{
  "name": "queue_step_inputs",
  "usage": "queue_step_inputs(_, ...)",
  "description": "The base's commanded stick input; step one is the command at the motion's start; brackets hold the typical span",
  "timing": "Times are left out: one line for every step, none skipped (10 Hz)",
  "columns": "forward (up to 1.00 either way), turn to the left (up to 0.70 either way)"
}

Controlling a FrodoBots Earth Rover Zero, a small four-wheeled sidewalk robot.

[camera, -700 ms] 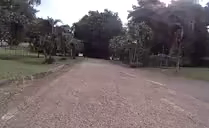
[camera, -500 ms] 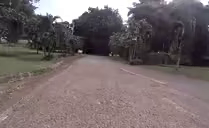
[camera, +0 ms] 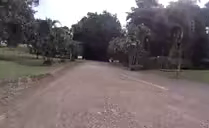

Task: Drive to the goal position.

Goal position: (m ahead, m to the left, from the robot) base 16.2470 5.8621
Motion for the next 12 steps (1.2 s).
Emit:
queue_step_inputs(0.70,0.00)
queue_step_inputs(0.70,0.00)
queue_step_inputs(0.70,0.00)
queue_step_inputs(0.70,0.00)
queue_step_inputs(0.70,0.00)
queue_step_inputs(0.70,0.00)
queue_step_inputs(0.70,0.00)
queue_step_inputs(0.70,0.00)
queue_step_inputs(0.70,0.00)
queue_step_inputs(0.70,0.00)
queue_step_inputs(0.70,0.00)
queue_step_inputs(0.70,0.00)
